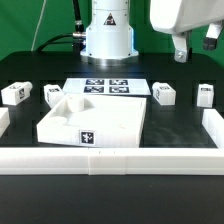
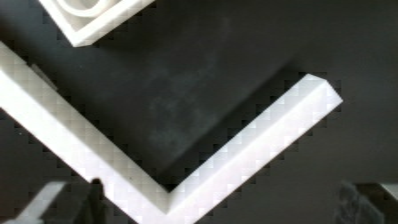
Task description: Assemble one leg
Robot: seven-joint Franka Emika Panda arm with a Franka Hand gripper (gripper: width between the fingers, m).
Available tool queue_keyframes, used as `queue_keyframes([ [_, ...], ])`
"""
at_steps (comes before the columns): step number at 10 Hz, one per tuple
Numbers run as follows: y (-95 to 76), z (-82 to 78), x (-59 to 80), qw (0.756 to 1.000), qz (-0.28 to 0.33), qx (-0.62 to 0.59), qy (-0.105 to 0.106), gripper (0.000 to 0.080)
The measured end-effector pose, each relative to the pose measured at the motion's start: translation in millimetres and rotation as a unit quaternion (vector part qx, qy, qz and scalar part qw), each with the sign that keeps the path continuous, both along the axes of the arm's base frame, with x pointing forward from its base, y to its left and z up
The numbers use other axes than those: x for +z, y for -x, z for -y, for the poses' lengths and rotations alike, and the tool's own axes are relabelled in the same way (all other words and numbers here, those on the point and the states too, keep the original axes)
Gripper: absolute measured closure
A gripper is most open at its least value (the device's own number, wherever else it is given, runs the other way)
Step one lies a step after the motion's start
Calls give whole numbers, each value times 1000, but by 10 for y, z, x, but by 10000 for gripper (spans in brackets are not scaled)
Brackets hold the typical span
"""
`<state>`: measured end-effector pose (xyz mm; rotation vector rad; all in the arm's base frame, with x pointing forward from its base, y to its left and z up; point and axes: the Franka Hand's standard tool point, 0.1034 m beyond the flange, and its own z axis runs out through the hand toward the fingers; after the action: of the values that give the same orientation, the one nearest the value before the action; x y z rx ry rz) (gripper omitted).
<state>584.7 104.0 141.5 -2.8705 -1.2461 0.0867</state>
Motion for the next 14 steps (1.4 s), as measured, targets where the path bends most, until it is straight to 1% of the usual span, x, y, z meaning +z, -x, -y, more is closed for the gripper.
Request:
queue_keyframes([
  [8,10,16,-9,1000,0,7,0,150],
  [9,84,72,-52,999,1,42,-3,150],
  [12,381,225,-222,991,5,130,-8,150],
  [13,448,315,-300,987,-2,160,-10,150],
  [14,483,464,-370,982,-9,187,-12,150],
])
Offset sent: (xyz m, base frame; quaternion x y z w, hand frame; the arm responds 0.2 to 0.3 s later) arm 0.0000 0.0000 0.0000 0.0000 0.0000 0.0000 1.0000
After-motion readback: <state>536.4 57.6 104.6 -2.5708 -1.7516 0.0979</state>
